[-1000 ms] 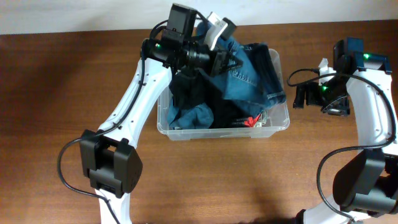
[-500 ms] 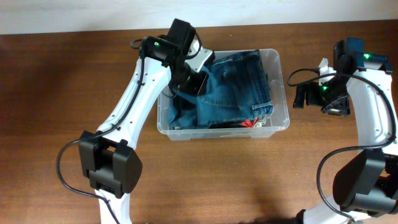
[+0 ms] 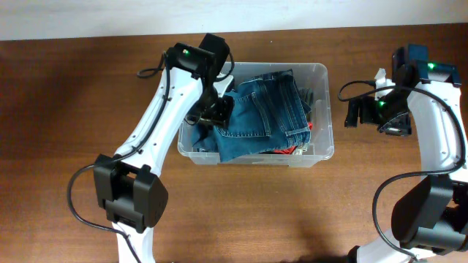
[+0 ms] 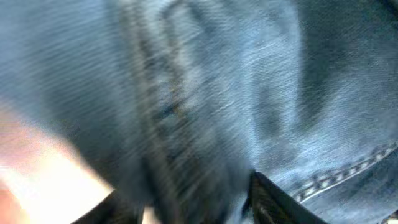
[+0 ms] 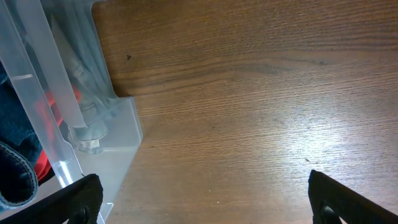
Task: Pack container
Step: 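Lower the blue jeans into the container with the left gripper, then release the jeans and press them down inside the container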
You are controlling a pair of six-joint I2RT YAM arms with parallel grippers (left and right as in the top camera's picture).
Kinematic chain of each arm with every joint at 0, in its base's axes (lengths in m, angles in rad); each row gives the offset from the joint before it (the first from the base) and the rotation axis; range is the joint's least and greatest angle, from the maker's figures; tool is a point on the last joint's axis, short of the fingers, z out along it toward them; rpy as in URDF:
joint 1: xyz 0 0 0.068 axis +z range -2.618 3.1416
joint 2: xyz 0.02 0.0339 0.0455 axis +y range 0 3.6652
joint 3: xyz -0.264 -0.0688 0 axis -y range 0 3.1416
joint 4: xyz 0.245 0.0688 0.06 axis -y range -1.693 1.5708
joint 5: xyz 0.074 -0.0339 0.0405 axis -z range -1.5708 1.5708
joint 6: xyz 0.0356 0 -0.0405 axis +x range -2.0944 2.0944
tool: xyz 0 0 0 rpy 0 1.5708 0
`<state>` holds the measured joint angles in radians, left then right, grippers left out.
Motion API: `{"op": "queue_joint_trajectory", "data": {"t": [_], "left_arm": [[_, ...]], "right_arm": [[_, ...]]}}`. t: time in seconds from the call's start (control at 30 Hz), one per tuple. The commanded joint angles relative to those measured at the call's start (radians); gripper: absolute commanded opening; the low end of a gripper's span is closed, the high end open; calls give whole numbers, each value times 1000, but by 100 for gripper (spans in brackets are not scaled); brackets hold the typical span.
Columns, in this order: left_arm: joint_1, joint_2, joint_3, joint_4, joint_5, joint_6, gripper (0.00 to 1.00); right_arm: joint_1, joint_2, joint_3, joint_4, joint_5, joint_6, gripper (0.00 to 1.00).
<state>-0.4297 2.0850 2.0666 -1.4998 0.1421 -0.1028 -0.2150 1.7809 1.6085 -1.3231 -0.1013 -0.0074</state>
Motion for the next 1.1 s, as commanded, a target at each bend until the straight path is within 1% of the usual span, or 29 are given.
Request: {"op": "queue_joint_trajectory", "data": {"t": [0.0,0.07,0.2,0.33,0.37,0.4,0.43,0.53,0.57,0.6,0.63,0.73,0.8,0.87,0.97,1.07], "left_arm": [[11,-40,164,-60,-123,-96,61],[8,-45,238,-93,-122,-116,65],[0,-48,327,-130,-124,-117,65],[-2,-47,319,-129,-124,-118,64],[2,-47,307,-128,-125,-134,66],[7,-47,303,-125,-126,-159,81],[14,-45,303,-123,-140,-214,99],[35,-43,303,-92,-146,-334,99],[46,-43,303,-79,-143,-401,99],[56,-42,303,-60,-127,-459,99],[68,-39,303,-37,-89,-488,99],[95,-35,268,47,73,-519,99],[110,-35,218,103,140,-549,100],[132,-35,128,177,200,-601,99],[156,-35,36,211,213,-670,99],[180,-35,-21,207,213,-683,99]], "right_arm": [[5,-19,16,1,8,1,98],[5,-19,16,1,8,1,98],[5,-19,16,1,8,1,98],[5,-19,16,1,8,1,98],[5,-19,16,1,8,1,98],[5,-19,16,1,8,1,98],[5,-19,16,1,8,1,98],[5,-19,16,1,8,1,98],[5,-19,16,1,8,1,98],[5,-19,16,1,8,1,98],[5,-19,16,1,8,1,98],[5,-19,16,1,8,1,98],[5,-19,16,1,8,1,98],[5,-19,16,1,8,1,98],[5,-19,16,1,8,1,98],[5,-19,16,1,8,1,98]]}}
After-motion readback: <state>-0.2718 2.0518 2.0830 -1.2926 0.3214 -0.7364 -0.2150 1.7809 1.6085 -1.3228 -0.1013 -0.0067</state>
